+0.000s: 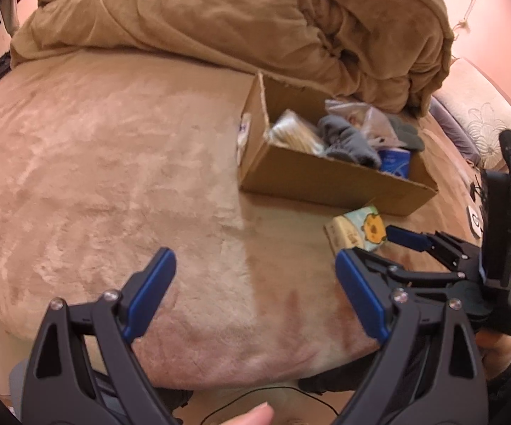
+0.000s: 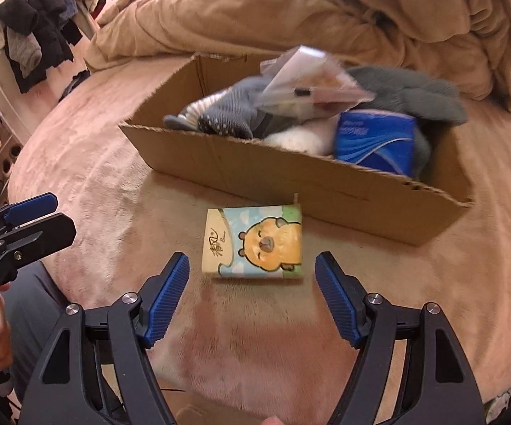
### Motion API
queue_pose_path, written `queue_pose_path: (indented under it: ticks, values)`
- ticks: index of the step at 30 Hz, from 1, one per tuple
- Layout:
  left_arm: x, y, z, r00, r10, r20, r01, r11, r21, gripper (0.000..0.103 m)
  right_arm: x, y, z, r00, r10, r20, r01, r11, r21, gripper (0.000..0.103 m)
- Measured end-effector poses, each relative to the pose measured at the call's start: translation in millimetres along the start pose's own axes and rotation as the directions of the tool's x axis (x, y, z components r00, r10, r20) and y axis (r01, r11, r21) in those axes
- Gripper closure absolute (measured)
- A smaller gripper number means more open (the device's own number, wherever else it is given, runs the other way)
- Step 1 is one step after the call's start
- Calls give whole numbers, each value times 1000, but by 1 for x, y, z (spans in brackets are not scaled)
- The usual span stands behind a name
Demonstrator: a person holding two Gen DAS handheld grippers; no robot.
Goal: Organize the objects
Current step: 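Grasp the yellow bear tissue pack with the right tool, then lower the yellow tissue pack into the box and open the right tool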
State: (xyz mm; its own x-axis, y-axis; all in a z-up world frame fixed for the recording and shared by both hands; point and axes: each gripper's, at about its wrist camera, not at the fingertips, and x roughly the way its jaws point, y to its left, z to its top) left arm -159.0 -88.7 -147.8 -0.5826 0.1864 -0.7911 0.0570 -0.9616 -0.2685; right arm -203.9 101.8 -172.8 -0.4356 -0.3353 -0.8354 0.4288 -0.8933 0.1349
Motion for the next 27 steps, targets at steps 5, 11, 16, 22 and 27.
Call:
queue_pose_path:
  ticks: [5, 11, 16, 22, 27]
  values:
    - [14, 2, -1, 1000, -13, -28, 13, 1000, -13, 10, 18, -1, 3, 1000, -8, -29, 8, 1000, -13, 26]
    - [14, 3, -1, 999, -30, -30, 29, 999, -24, 10, 17, 3, 4, 999, -40, -26, 39, 998, -45, 35]
    - [-4, 3, 1, 999, -41, -1, 41, 999, -22, 10, -1, 10, 5, 999, -38, -10, 37, 997, -60, 36]
    - [-32, -2, 5, 998, -35, 46, 35, 999, -6, 10, -35, 22, 9, 999, -22, 44, 25, 997, -70, 36]
    - [-53, 0, 7, 997, -22, 72, 21, 1000, 14, 10, -57, 25, 16, 997, -15, 76, 20, 997, -68, 36]
